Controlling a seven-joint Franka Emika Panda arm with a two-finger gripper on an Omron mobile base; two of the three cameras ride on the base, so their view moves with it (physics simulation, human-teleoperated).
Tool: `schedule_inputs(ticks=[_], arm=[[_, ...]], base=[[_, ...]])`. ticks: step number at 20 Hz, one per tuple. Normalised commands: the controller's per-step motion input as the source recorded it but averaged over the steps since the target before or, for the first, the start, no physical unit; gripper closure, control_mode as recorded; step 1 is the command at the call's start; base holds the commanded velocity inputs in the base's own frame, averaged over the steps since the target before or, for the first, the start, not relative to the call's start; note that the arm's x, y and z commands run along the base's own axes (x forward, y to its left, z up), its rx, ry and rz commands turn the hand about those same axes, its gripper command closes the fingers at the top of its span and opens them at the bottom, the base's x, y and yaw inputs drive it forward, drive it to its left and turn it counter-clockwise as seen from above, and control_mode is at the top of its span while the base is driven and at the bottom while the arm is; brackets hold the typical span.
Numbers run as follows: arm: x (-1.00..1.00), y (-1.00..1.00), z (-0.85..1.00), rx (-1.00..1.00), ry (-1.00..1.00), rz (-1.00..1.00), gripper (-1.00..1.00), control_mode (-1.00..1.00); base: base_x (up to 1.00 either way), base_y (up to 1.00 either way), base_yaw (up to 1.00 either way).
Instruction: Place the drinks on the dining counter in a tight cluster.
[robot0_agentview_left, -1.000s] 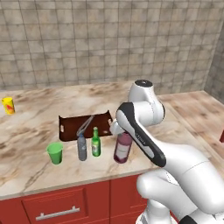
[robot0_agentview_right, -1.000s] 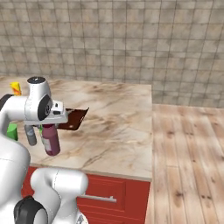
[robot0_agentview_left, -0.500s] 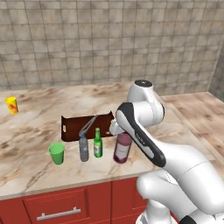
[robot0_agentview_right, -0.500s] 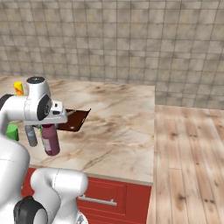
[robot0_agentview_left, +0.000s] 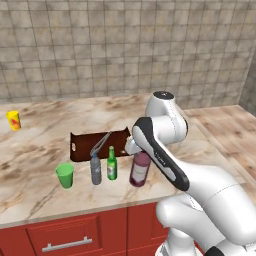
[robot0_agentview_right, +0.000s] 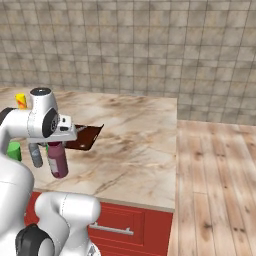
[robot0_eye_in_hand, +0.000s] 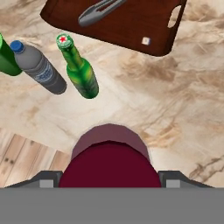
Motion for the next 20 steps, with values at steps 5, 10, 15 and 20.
schedule_inputs(ticks=[5, 10, 15, 20], arm=[[0.12, -0.08, 0.00, 0.00, 0.02, 0.00, 1.00, -1.00], [0.38, -0.14, 0.00, 0.01, 0.06, 0.00, 1.00, -1.00], [0.37, -0.01, 0.00, 0.01, 0.00, 0.00, 1.00, -1.00], [0.38, 0.14, 0.00, 0.00, 0.00, 0.00, 1.00, -1.00]], base=[[0.08, -0.06, 0.00], [0.00, 0.00, 0.00], [0.00, 0.00, 0.00], [0.00, 0.00, 0.00]])
